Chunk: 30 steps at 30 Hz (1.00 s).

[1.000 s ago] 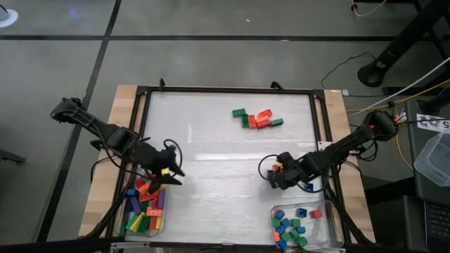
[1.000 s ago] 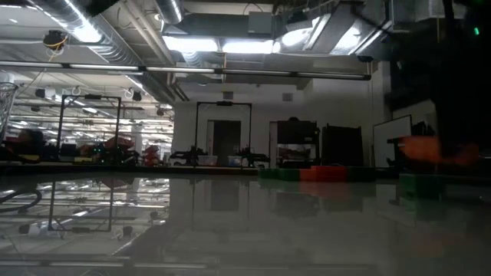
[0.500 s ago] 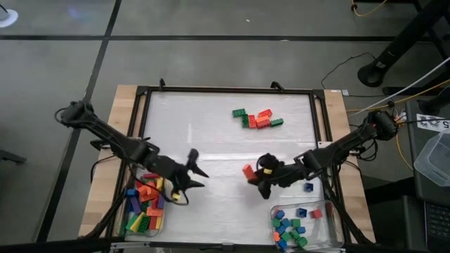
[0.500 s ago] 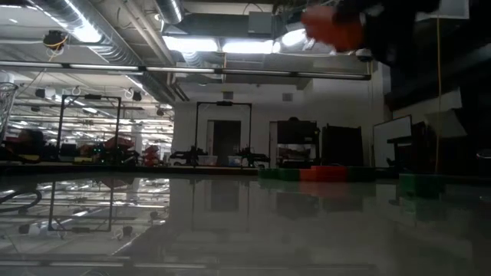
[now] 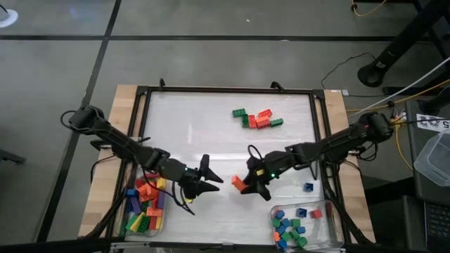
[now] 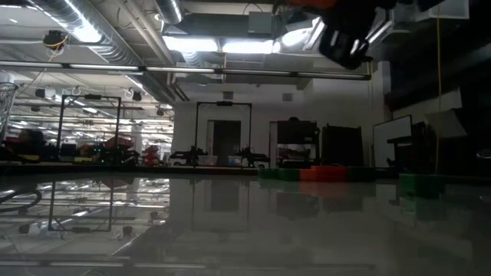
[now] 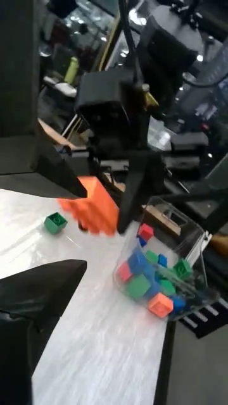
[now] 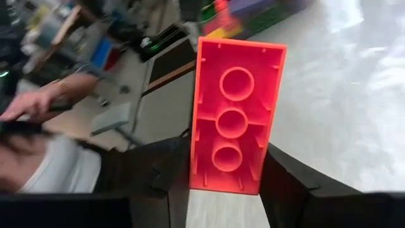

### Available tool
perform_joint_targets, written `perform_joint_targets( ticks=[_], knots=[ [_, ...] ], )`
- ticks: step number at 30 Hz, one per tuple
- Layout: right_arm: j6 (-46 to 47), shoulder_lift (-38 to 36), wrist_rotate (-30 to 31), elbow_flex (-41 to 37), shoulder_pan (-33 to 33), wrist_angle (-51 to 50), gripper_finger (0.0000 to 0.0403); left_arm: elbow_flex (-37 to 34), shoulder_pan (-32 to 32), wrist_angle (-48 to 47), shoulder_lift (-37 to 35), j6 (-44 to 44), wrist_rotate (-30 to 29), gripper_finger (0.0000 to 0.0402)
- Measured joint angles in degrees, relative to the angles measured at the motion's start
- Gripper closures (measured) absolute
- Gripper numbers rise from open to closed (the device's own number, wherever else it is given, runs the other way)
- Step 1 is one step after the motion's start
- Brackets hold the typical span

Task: Sort blocks by size
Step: Put the large orange game piece into the left transparent bin

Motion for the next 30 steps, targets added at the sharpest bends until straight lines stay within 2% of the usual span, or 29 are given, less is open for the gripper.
perform_joint_targets(
  ticks=[5,10,16,23,30],
  knots=[
    [-2.71,4.17,-7.87,0.02,-2.36,6.47,0.0249,0.00,1.58,0.56,0.02,-7.98,0.28,0.0247],
    [-4.78,6.82,-12.15,0.09,-4.57,11.11,0.0249,0.00,3.41,0.14,0.02,-16.07,7.36,0.0247],
    [-8.09,8.15,-13.46,0.30,-5.64,12.41,0.0249,0.00,5.11,0.04,0.02,-22.33,9.87,0.0247],
    [-11.91,8.15,-13.56,2.51,-5.48,12.14,0.0249,0.00,7.23,0.71,0.56,-24.00,15.47,0.0247],
    [-15.29,8.20,-12.94,4.78,-5.39,8.16,0.0249,0.04,7.84,4.00,2.23,-24.10,16.89,0.0247]
  ],
)
